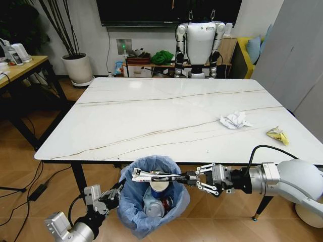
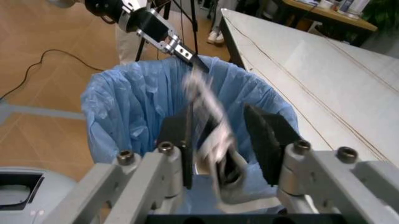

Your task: Pick up the trash bin and place the trash from the table into it.

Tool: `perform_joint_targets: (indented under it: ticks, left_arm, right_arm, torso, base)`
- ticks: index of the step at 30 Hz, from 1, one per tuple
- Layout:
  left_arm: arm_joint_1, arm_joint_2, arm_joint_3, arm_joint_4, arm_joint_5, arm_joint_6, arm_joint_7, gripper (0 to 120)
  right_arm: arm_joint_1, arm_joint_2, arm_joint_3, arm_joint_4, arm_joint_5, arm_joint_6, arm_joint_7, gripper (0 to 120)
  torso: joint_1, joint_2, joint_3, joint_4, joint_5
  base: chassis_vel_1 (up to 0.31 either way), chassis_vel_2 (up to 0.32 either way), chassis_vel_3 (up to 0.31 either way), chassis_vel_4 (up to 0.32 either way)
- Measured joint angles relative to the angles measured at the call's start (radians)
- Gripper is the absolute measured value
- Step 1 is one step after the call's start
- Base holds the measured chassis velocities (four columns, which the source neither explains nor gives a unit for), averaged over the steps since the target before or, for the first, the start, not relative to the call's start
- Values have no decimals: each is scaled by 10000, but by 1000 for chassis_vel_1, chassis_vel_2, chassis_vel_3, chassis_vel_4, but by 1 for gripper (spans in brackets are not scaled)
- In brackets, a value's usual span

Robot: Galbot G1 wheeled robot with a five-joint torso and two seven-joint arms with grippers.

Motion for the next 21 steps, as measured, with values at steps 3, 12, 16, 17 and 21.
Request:
perform_joint_targets:
  ticks: [3,12,16,17,21]
  left_arm:
    - [34,-32,7,-12,12,3,0,0]
    - [248,-74,39,-114,134,3,66,0]
    - [492,-66,65,-169,279,-8,161,0]
    - [537,-63,65,-199,313,-15,174,0]
    - [653,-28,-3,-294,354,-27,196,0]
  right_arm:
    - [-33,0,27,6,15,-11,-14,46]
    - [-157,140,537,1,491,-91,311,74]
    - [-137,398,1215,-106,1651,-662,1903,89]
    - [-167,471,1403,-141,2029,-993,2721,94]
    - [-174,755,1682,-363,2669,-1610,4662,100]
  torso:
    - [0,0,0,0,0]
    - [0,0,0,-1,1]
    - [0,1,0,3,0]
    - [0,1,0,2,-3]
    - [0,1,0,-1,2]
  base:
    - [0,0,0,0]
    - [0,0,0,0]
    - [0,0,0,0]
    - [0,0,0,0]
    - [0,0,0,0]
